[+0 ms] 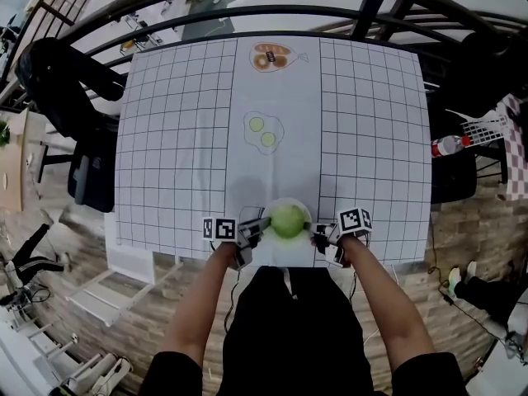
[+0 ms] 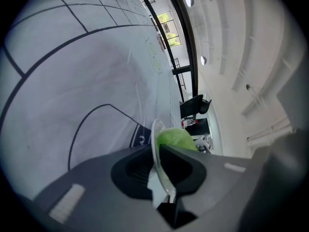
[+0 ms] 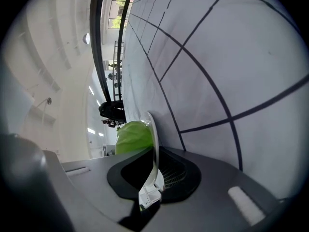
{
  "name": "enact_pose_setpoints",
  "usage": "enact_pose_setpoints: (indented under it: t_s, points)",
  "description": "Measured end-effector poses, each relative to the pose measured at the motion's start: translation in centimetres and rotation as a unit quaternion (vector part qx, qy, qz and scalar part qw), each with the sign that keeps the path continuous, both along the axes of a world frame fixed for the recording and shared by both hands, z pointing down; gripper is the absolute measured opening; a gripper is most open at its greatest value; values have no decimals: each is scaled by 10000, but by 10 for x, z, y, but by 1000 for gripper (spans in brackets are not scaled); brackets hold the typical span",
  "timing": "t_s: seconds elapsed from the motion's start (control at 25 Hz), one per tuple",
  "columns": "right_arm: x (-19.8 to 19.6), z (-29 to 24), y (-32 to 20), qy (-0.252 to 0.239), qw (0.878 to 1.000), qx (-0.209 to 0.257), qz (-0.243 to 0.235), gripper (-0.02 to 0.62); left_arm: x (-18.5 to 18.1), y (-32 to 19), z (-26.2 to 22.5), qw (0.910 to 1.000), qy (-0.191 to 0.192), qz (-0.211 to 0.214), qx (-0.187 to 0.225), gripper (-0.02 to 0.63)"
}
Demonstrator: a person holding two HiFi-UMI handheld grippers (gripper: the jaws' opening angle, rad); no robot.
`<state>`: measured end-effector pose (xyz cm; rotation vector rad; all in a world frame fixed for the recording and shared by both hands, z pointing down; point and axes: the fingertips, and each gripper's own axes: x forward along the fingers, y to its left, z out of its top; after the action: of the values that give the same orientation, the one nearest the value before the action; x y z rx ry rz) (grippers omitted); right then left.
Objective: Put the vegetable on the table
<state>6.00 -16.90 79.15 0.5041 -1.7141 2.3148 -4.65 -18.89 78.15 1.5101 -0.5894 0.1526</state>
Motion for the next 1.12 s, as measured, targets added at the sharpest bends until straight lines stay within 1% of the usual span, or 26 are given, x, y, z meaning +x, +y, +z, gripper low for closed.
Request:
enact_pose_setpoints:
  t_s: [0.2,0.28,0.4,0.48,0.6,0.68,0.72,0.84,0.96,1.04,1.12]
  points:
    - [4,-1,2,198,9996,51,-180,41,-2,0,2,9999,-164,-8,24,48]
    - [7,-2,3,231,9995,82,-216,75,-3,3,2,9998,-175,21,-24,49]
    - [11,-3,3,275,9994,114,-157,87,-1,9,1,9998,-141,130,-76,61]
    - [12,-2,3,326,9993,141,-108,86,-1,11,0,9998,-134,131,-108,83]
    - [13,-1,3,383,9990,221,-65,87,-2,12,-1,9998,-6,-18,-179,111]
    - [13,-2,3,430,9986,291,-90,91,-1,10,-6,9997,146,-111,-175,141]
    - [14,-2,4,469,9983,333,-128,94,0,10,-7,9996,194,-121,-159,171]
    - [16,-3,5,547,9974,409,-235,134,2,12,-8,9998,162,-29,-68,199]
    - [16,-7,4,544,9972,433,-263,181,2,12,-11,9999,130,10,-21,206]
    - [18,-8,4,620,9966,464,-274,192,2,12,-14,9997,242,-82,-27,229]
    - [20,-7,6,686,9962,476,-240,198,1,11,-16,9986,437,-285,-39,282]
